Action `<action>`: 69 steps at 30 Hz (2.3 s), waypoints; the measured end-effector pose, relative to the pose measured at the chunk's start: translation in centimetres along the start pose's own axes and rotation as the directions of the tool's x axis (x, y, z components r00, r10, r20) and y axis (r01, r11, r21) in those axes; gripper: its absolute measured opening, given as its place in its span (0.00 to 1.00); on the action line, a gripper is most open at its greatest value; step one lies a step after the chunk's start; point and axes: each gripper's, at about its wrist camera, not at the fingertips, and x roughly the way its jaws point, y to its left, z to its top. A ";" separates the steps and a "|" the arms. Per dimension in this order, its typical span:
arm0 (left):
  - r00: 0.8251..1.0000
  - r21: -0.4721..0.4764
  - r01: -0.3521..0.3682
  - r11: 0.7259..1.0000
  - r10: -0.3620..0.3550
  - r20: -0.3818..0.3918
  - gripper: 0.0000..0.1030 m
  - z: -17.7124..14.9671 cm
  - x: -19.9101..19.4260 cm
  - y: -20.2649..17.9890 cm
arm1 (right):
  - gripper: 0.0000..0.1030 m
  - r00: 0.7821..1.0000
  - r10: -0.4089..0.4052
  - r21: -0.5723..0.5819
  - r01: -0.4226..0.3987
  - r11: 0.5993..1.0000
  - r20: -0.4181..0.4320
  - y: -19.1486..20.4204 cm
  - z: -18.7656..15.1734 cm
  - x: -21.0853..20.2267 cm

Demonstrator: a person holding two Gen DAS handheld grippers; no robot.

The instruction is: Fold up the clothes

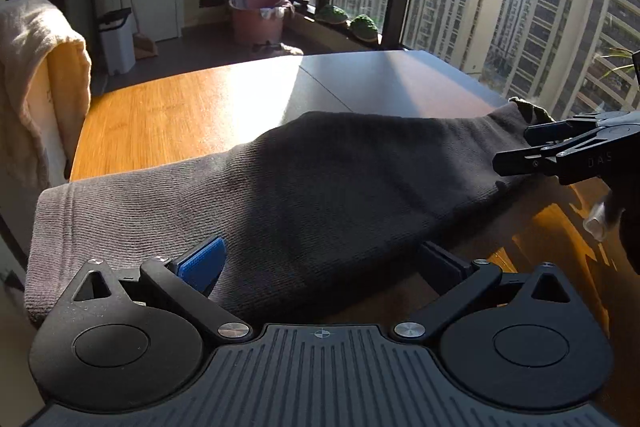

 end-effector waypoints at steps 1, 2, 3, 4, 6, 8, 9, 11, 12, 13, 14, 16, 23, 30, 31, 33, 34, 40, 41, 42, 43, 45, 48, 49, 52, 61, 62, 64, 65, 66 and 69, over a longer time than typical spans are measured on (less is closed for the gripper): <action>1.000 0.023 0.025 0.999 -0.025 -0.004 1.00 -0.6 -1.0 -0.7 | 1.00 1.000 -0.023 -0.027 0.023 0.999 -0.008 0.1 -1.0 -0.9; 0.999 0.045 0.045 0.998 -0.045 0.000 1.00 -1.2 -1.9 -1.1 | 1.00 0.999 -0.049 -0.054 0.049 0.997 -0.011 0.3 -1.9 -1.6; 0.999 0.063 0.051 0.997 -0.052 0.014 1.00 -1.7 -2.4 -1.4 | 1.00 0.997 -0.075 -0.081 0.074 0.994 -0.009 0.5 -2.6 -2.0; 0.998 0.081 0.048 0.996 -0.050 0.028 1.00 -2.2 -2.9 -1.5 | 1.00 0.996 -0.094 -0.102 0.093 0.990 -0.005 0.7 -3.2 -2.4; 0.994 0.159 -0.057 0.986 0.040 0.106 1.00 -2.7 -3.8 -1.3 | 1.00 0.995 -0.098 -0.108 0.097 0.989 -0.003 0.5 -3.3 -2.5; 0.965 0.249 -0.204 0.947 0.152 0.213 1.00 -3.5 -5.6 -1.1 | 1.00 0.996 -0.092 -0.112 0.090 0.990 -0.015 0.2 -2.9 -2.4; 0.942 0.284 -0.279 0.917 0.203 0.268 1.00 -4.2 -6.5 -0.8 | 1.00 0.996 -0.088 -0.115 0.085 0.990 -0.023 0.0 -2.7 -2.2; 0.903 0.329 -0.387 0.862 0.281 0.327 0.94 -5.5 -7.2 0.0 | 1.00 0.996 -0.081 -0.124 0.077 0.989 -0.025 0.0 -2.3 -2.1; 0.890 0.361 -0.431 0.827 0.321 0.324 0.84 -6.1 -7.4 0.6 | 1.00 0.997 -0.075 -0.130 0.073 0.989 -0.017 0.0 -2.2 -2.1; 0.881 0.392 -0.460 0.797 0.355 0.312 0.73 -6.6 -7.8 1.4 | 1.00 0.998 -0.064 -0.144 0.064 0.988 0.004 0.3 -2.1 -2.3; 0.890 0.419 -0.453 0.787 0.371 0.265 0.68 -6.8 -8.9 2.6 | 1.00 0.998 -0.048 -0.167 0.054 0.984 0.036 1.0 -2.1 -2.8; 0.897 0.430 -0.441 0.788 0.390 0.206 0.60 -6.8 -9.4 4.3 | 0.89 0.995 -0.008 -0.224 0.031 0.974 0.101 2.6 -2.0 -3.8; 0.907 0.420 -0.416 0.807 0.335 0.256 0.70 -6.7 -9.3 4.4 | 0.36 0.932 0.362 -0.469 -0.306 0.828 0.031 13.6 -2.3 -4.6; 0.915 0.443 -0.398 0.804 0.314 0.254 0.77 -7.7 -9.0 4.1 | 0.04 0.934 0.358 -0.582 -0.295 0.758 -0.007 18.6 -3.1 -2.2; 0.914 0.445 -0.401 0.801 0.313 0.259 0.77 -7.5 -8.7 3.9 | 0.04 0.933 0.360 -0.569 -0.294 0.768 0.004 18.4 -2.7 -2.3; 0.910 0.454 -0.407 0.792 0.312 0.272 0.77 -7.2 -8.1 3.6 | 0.04 0.930 0.367 -0.531 -0.297 0.794 0.027 17.7 -1.7 -2.9; 0.909 0.468 -0.409 0.784 0.308 0.279 0.77 -6.8 -7.5 3.3 | 0.04 0.929 0.368 -0.511 -0.300 0.806 0.035 17.3 -1.4 -3.2; 0.921 0.557 -0.389 0.734 0.289 0.262 0.51 -5.1 -3.9 1.7 | 0.02 0.927 0.360 -0.387 -0.296 0.874 0.104 14.3 -1.1 -4.6; 0.923 0.556 -0.383 0.738 0.282 0.262 0.48 -4.8 -3.8 1.6 | 0.02 0.932 0.343 -0.361 -0.281 0.889 0.120 13.4 -1.3 -4.9; 0.927 0.546 -0.374 0.750 0.276 0.256 0.39 -4.5 -3.8 1.6 | 0.03 0.936 0.325 -0.334 -0.266 0.904 0.134 12.5 -1.5 -5.1; 0.930 0.533 -0.364 0.764 0.269 0.249 0.29 -4.2 -3.9 1.7 | 0.03 0.944 0.293 -0.310 -0.236 0.921 0.153 11.4 -1.7 -5.4; 0.938 0.493 -0.342 0.800 0.255 0.237 0.25 -3.5 -4.1 1.9 | 0.24 0.964 0.179 -0.262 -0.124 0.957 0.195 8.7 -2.5 -6.1; 0.943 0.434 -0.323 0.841 0.249 0.220 0.25 -2.7 -4.6 2.4 | 0.58 0.967 -0.040 -0.197 0.092 0.976 0.252 4.5 -3.4 -7.0; 0.944 0.408 -0.319 0.855 0.248 0.217 0.25 -2.3 -4.7 2.4 | 0.58 0.956 -0.118 -0.180 0.170 0.969 0.267 3.2 -3.7 -7.2; 0.946 0.381 -0.311 0.871 0.246 0.210 0.25 -1.9 -5.3 2.5 | 0.67 0.916 -0.298 -0.105 0.335 0.936 0.267 -0.8 -4.6 -7.7; 0.951 0.427 -0.290 0.857 0.209 0.227 0.15 -0.9 -6.6 0.6 | 0.10 0.961 -0.146 0.006 0.149 0.989 0.233 -5.2 -5.4 -7.8; 0.956 0.414 -0.266 0.871 0.182 0.231 0.15 -0.4 -6.9 0.6 | 0.10 0.960 -0.138 -0.010 0.145 0.989 0.243 -5.0 -4.9 -7.9; 0.962 0.346 -0.203 0.916 0.121 0.245 0.15 1.6 -7.5 1.7 | 0.09 0.959 -0.117 -0.028 0.129 0.991 0.259 -5.0 -2.8 -8.2; 0.962 0.283 -0.173 0.943 0.101 0.253 0.15 2.8 -7.4 2.8 | 0.09 0.956 -0.115 -0.029 0.127 0.991 0.270 -5.3 -1.4 -8.2; 0.962 0.219 -0.142 0.965 0.082 0.261 0.15 4.1 -7.3 4.0 | 0.08 0.953 -0.112 -0.030 0.125 0.992 0.282 -5.6 0.1 -8.1; 0.965 -0.048 -0.096 0.994 0.105 0.242 0.15 7.7 -5.5 9.1 | 0.08 0.937 -0.148 -0.002 0.156 0.988 0.318 -7.0 5.8 -7.0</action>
